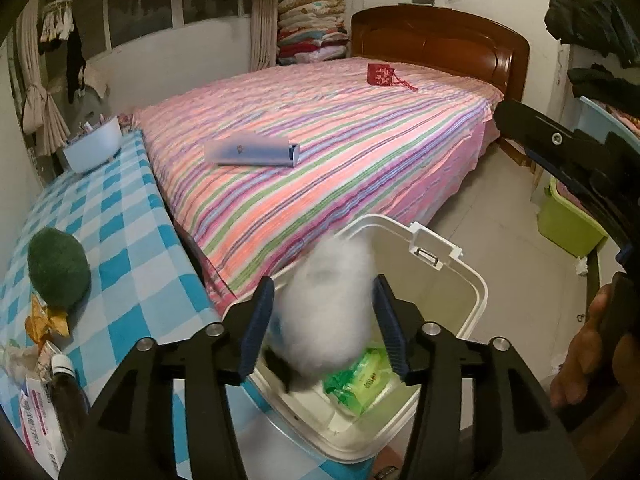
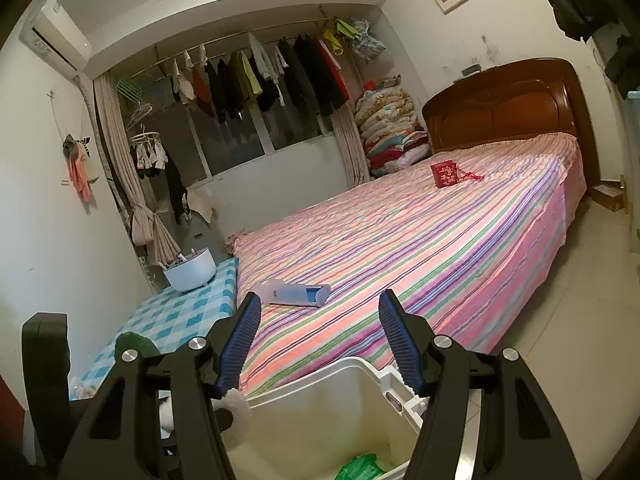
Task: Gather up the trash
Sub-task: 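Carry both items to the white bin and open both tools over it, then return the left tool to the table and grasp the white medicine box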
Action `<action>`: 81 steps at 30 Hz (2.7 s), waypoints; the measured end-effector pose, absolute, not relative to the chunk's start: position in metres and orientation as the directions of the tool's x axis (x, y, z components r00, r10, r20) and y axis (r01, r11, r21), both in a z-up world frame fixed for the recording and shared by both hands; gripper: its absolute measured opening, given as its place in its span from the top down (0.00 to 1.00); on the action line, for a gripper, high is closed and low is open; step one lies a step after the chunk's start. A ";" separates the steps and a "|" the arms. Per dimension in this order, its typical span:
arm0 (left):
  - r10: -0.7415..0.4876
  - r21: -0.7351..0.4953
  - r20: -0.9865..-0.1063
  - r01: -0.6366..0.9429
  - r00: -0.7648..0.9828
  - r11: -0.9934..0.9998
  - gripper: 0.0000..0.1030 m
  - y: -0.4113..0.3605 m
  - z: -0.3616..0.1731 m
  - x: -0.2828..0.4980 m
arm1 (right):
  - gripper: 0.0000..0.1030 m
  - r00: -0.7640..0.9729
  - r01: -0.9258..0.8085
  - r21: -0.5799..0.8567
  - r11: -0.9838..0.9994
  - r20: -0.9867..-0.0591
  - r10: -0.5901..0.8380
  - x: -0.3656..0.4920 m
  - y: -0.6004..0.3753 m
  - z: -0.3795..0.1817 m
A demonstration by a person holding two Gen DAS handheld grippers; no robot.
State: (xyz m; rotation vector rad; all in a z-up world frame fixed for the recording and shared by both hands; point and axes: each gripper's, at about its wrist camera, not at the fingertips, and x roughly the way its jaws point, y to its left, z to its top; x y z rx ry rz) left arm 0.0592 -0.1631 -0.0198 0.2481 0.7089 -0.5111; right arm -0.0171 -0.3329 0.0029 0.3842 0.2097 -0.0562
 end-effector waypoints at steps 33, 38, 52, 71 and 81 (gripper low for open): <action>-0.034 0.254 -0.629 0.246 0.777 0.935 0.11 -0.007 -0.002 0.028 | 0.42 0.954 -0.096 0.296 0.950 -0.247 0.173 0.019 -0.239 0.009; 0.044 0.284 -0.670 0.201 0.741 0.937 0.11 0.035 -0.010 0.022 | 0.42 0.944 -0.150 0.277 0.949 -0.245 0.221 0.024 -0.210 0.009; -0.011 0.153 -0.815 0.234 0.580 0.960 0.11 0.105 -0.038 0.033 | 0.42 0.931 -0.208 0.241 0.948 -0.248 0.267 0.032 -0.177 0.007; -0.001 0.070 -0.879 0.132 0.476 0.989 0.31 0.142 -0.071 0.069 | 0.42 0.902 -0.287 0.244 0.926 -0.256 0.347 0.038 -0.149 0.003; 0.011 0.060 -0.831 0.070 0.557 0.996 0.40 0.157 -0.059 0.064 | 0.42 0.857 -0.354 0.241 0.904 -0.304 0.417 0.047 -0.120 -0.006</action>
